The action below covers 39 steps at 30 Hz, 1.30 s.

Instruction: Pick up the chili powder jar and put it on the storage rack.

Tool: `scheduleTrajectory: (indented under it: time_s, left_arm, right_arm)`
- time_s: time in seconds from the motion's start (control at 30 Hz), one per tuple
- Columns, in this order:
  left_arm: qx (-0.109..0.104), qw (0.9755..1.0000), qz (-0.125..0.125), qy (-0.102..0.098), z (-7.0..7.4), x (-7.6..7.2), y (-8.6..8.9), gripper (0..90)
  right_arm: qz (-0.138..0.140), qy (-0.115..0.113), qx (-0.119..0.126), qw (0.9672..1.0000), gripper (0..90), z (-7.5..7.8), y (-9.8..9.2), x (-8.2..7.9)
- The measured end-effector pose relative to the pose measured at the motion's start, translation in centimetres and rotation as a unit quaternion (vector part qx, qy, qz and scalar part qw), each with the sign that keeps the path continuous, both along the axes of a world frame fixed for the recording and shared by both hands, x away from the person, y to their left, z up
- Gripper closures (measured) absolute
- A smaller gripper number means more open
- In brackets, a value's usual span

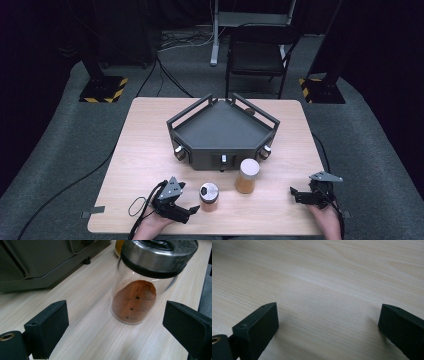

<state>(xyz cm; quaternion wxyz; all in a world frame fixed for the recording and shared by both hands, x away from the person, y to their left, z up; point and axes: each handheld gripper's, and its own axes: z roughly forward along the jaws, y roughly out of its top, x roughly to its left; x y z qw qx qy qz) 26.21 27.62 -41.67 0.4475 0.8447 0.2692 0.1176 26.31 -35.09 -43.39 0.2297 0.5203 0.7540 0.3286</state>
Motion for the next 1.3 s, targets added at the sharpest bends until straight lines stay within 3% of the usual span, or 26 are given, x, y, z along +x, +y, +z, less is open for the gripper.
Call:
scheduleTrajectory:
  time_s: [0.87,1.3]
  left_arm:
    - [-0.034,0.9993,-0.006,-0.015,-1.6,-0.1,-3.1,9.0]
    - [-0.041,0.9990,-0.009,-0.018,-3.0,0.4,-4.5,17.0]
  right_arm:
    - [0.002,0.000,0.000,1.0000,1.8,0.0,0.0,0.0]
    - [0.003,0.000,-0.001,1.0000,1.9,0.0,0.0,0.0]
